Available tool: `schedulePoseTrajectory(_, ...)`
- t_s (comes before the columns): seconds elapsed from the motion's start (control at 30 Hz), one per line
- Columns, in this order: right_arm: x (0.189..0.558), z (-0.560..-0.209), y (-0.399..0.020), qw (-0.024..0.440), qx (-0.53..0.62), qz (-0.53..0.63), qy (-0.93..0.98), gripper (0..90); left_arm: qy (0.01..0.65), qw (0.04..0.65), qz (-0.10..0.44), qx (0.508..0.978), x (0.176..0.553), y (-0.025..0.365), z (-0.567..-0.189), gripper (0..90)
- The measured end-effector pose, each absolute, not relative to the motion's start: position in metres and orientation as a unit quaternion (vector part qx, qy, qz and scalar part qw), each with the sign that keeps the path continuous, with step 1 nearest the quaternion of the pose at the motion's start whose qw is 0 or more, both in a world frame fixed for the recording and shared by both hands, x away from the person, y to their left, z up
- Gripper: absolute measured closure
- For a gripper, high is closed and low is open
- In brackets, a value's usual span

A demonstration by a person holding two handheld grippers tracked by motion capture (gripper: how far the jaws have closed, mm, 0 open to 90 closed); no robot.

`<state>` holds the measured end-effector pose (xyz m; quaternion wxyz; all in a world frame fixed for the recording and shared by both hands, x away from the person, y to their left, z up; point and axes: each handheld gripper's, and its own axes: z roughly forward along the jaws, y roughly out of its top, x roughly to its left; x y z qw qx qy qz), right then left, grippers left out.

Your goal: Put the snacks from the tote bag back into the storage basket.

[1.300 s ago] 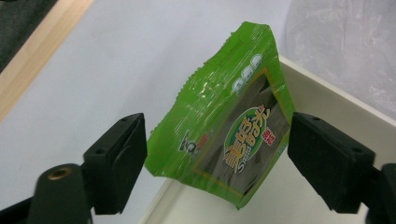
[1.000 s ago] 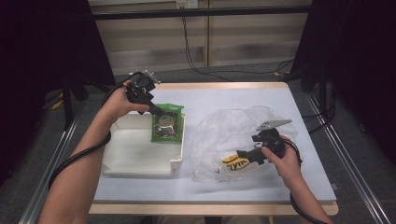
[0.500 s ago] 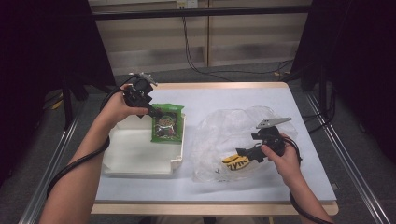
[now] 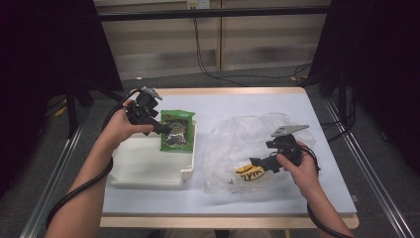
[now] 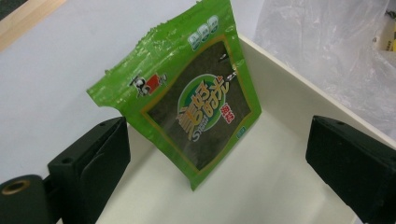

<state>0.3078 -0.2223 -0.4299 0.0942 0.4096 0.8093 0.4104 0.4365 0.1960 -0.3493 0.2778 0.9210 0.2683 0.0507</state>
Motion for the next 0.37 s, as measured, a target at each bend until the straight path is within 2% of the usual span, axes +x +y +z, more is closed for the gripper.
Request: schedulePoseTrajectory(0.37,0.306,-0.429,-0.221,0.094,0.409,0.413,0.808,4.5,0.313,0.305,0.066,0.897,0.424,0.209,-0.366,5.1)
